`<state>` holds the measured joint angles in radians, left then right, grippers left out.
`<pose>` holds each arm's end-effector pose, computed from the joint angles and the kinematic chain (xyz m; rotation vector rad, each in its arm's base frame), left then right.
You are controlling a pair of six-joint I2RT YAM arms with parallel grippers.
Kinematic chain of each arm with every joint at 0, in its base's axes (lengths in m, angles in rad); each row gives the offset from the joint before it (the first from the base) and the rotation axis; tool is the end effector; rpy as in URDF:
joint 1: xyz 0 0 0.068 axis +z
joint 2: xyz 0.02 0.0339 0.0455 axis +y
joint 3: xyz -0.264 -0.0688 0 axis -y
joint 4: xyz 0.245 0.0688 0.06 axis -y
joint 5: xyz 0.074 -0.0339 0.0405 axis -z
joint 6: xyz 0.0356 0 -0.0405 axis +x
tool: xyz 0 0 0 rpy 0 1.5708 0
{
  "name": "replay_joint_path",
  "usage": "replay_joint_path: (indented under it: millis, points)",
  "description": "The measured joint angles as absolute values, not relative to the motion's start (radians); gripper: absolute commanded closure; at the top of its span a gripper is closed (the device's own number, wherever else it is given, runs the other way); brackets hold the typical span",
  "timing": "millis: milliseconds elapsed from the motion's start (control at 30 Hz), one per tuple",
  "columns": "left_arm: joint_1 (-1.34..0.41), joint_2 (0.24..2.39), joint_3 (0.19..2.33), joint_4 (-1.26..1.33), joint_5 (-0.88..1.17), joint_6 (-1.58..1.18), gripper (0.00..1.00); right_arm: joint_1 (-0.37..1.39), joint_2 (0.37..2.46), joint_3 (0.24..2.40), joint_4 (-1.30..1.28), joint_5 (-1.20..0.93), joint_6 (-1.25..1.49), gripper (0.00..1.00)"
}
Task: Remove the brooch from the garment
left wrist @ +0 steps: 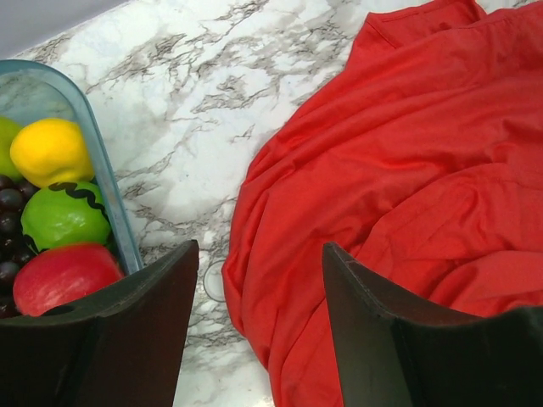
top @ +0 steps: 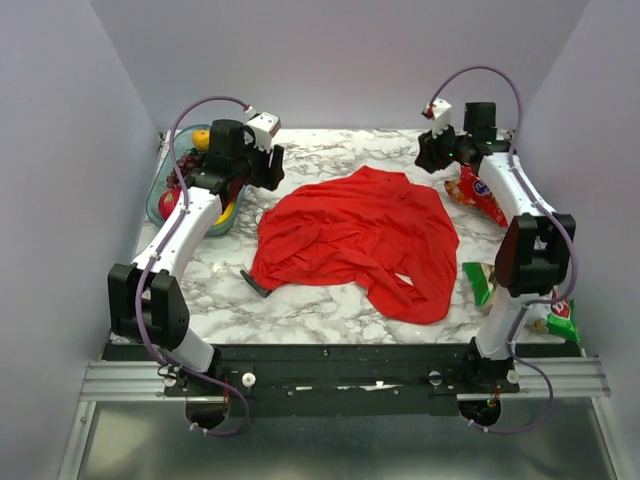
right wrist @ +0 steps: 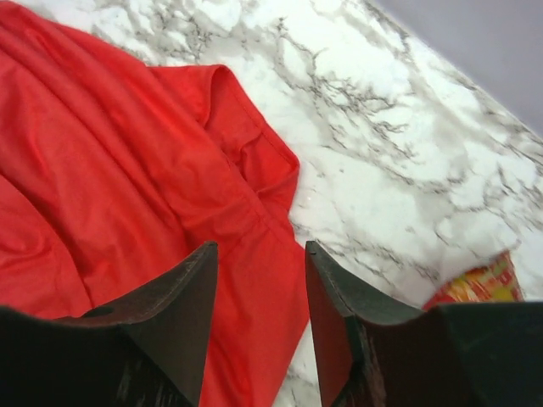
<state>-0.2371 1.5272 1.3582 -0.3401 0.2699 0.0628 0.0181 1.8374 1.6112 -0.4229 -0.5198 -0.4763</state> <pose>0.3425 -0.0925 0.3424 0.4737 2.0280 -0.3869 0.4249 0.0254 0.3083 -0.7903 1.9875 0.3100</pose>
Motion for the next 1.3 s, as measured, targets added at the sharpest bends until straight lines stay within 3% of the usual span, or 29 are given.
replay_joint_path:
  millis: [400,967,1300]
  points:
    - [-0.238,1.561,1.344,-0.402,0.252,0.097,0.33,0.219,2.431,2.311,-0.527,-0.369,-0.603,0.55]
    - [-0.238,1.453,1.280,-0.481,0.286,0.142,0.32,0.318,2.536,2.354,-0.629,-0.360,-0.927,0.55]
    - [-0.237,1.437,1.280,-0.492,0.285,0.179,0.32,0.317,2.593,2.372,-0.751,-0.347,-1.096,0.60]
